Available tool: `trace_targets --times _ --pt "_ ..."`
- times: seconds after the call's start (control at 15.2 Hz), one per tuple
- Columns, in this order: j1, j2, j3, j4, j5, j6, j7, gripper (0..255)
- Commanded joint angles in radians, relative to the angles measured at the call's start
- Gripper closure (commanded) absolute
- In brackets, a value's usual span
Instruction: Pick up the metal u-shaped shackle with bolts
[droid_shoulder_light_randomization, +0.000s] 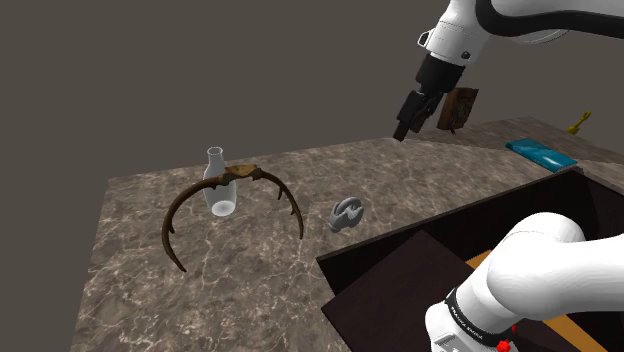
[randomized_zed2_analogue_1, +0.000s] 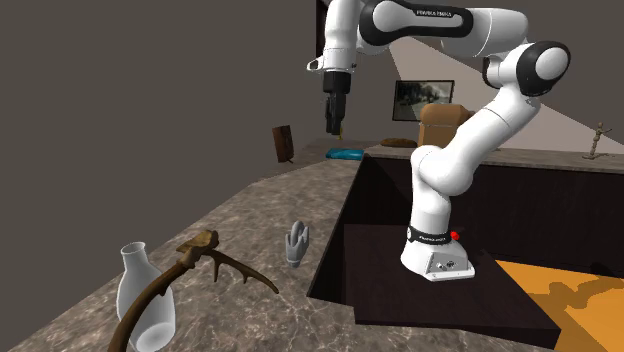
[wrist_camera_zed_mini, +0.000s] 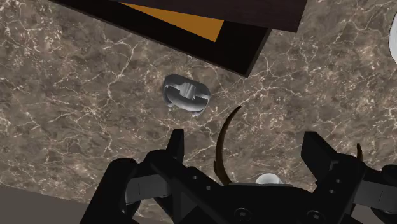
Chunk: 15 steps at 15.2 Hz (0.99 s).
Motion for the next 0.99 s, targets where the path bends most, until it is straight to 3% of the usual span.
trace_targets --times 0.0,0.46,0.92 --pt "0.000 0.000 0.000 0.000 0.000 0.000 0.000 0" --pt "0.048 0.069 -0.140 -0.168 -0.026 0.213 -0.292 0" --pt "0.117 0.255 -0.287 -0.243 -0.017 0.437 -0.606 0"
